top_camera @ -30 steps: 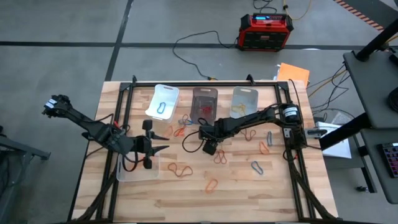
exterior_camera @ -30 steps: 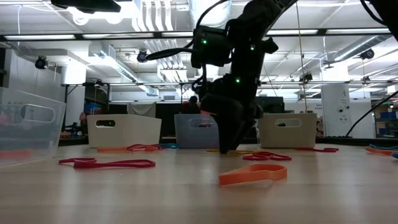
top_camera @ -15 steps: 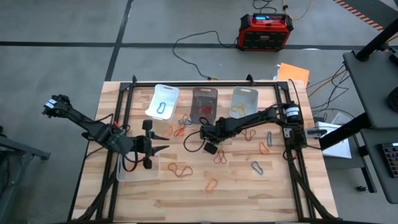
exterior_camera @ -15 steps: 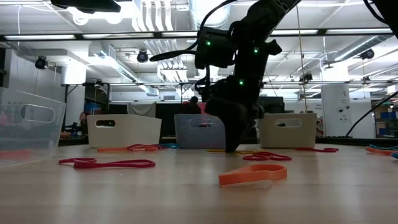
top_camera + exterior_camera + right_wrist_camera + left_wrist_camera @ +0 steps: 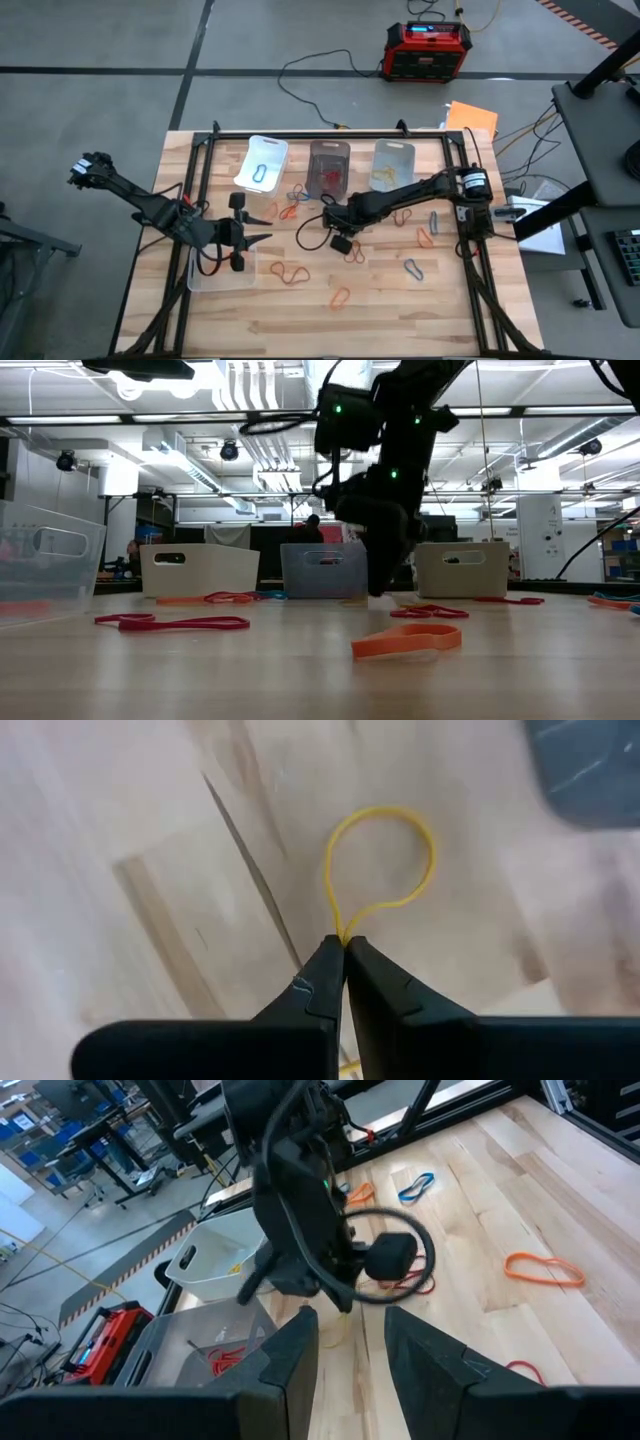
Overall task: Sort rubber bands into baskets
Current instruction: Put the yellow rubber band into the gray bin
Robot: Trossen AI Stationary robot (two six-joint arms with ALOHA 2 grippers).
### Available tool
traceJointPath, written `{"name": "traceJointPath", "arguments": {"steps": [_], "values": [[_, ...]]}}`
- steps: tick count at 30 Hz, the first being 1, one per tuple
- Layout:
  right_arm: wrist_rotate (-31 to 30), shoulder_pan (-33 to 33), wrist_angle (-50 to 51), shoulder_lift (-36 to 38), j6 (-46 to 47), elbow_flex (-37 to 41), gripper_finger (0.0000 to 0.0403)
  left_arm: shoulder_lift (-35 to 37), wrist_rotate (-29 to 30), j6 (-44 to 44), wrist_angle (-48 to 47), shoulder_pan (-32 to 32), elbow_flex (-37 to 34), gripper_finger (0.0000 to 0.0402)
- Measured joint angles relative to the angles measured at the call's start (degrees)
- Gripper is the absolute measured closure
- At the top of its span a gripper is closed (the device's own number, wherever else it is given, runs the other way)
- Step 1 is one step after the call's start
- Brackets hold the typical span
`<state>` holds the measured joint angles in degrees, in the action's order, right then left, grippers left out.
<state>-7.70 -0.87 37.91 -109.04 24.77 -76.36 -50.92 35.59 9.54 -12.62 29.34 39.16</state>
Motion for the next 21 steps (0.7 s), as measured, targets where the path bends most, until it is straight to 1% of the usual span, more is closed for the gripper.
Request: {"name": "traceJointPath", "arguments": {"steps": [13,21], "values": [[-0.7,-2.2,-0.2,4.8,-1.0,-0.1,0.0394,0.0,0.0,0.0,0.0,0.0,0.0,0.0298],[-1.2,-3.8,-0.5,9.6,-1.0,-0.2,0.0394,0.0,0.0,0.0,0.0,0.0,0.0,0.0298]]}}
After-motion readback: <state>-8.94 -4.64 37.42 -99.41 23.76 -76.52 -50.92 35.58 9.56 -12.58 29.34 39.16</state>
